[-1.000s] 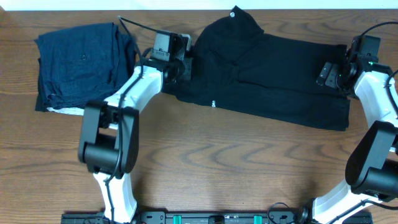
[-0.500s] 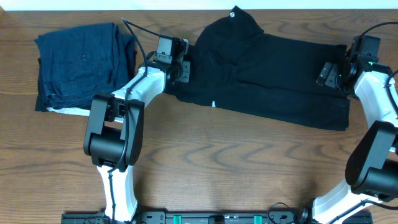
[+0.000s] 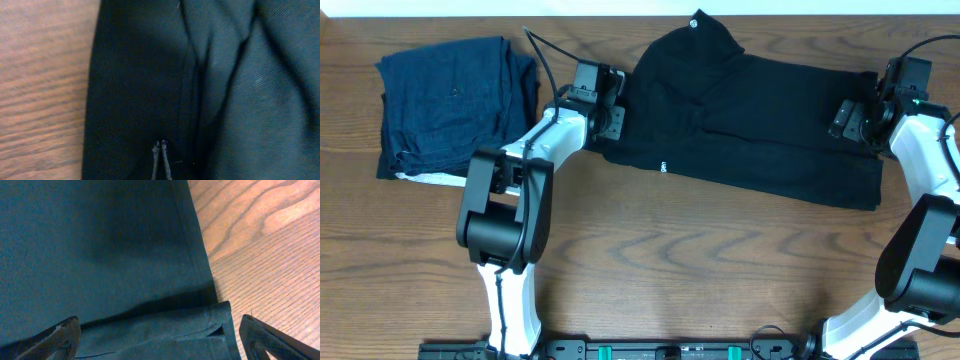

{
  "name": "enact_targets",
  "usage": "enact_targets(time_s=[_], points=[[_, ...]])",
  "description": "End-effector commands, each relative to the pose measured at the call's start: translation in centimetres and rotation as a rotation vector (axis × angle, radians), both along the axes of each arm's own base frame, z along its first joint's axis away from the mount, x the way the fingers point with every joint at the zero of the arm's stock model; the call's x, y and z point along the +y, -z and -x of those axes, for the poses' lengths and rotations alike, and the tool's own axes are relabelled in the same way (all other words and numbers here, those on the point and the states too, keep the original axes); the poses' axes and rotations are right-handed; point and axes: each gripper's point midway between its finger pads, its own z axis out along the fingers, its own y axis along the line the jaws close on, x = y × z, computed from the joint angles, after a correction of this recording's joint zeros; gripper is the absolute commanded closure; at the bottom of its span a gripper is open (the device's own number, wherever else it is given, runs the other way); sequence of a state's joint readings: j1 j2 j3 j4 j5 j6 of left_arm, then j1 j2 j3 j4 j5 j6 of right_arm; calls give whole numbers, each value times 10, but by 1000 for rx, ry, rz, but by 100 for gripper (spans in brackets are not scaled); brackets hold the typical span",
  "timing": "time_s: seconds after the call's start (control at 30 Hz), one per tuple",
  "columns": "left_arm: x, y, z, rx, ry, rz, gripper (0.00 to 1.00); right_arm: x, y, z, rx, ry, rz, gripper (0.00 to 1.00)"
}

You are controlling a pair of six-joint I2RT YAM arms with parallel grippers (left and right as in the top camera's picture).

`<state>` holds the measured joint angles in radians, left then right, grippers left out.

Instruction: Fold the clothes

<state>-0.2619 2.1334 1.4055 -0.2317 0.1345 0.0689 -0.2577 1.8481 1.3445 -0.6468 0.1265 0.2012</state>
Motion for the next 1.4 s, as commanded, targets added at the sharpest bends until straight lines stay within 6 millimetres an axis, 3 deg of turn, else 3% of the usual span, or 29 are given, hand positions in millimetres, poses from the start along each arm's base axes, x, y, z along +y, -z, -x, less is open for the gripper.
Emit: enact_targets(time_s=[0.0, 0.2, 0.4, 0.7, 0.87, 0.97, 1.1, 1.3, 1.37], points=[[5, 25, 3, 44, 12, -47, 94, -1, -6, -1, -15, 6, -1, 1], [9, 32, 17, 106, 13, -63, 94, -1, -6, -1, -15, 6, -1, 1], [20, 38, 60, 285, 13, -108, 94, -1, -6, -1, -15, 6, -1, 1], [37, 38, 146, 633, -36, -189, 94, -1, -6, -1, -15, 6, -1, 1], [40, 33, 173, 743, -84, -220, 94, -1, -6, -1, -15, 6, -1, 1], [40, 32, 176, 754, -101, -222, 94, -1, -6, -1, -15, 6, -1, 1], [35, 19, 160, 677, -109, -192, 94, -1, -6, -1, -15, 6, -1, 1], [21, -46, 113, 447, -128, -101, 92, -1, -6, -1, -15, 6, -1, 1], [17, -66, 99, 362, -126, -69, 83, -1, -6, -1, -15, 6, -1, 1]])
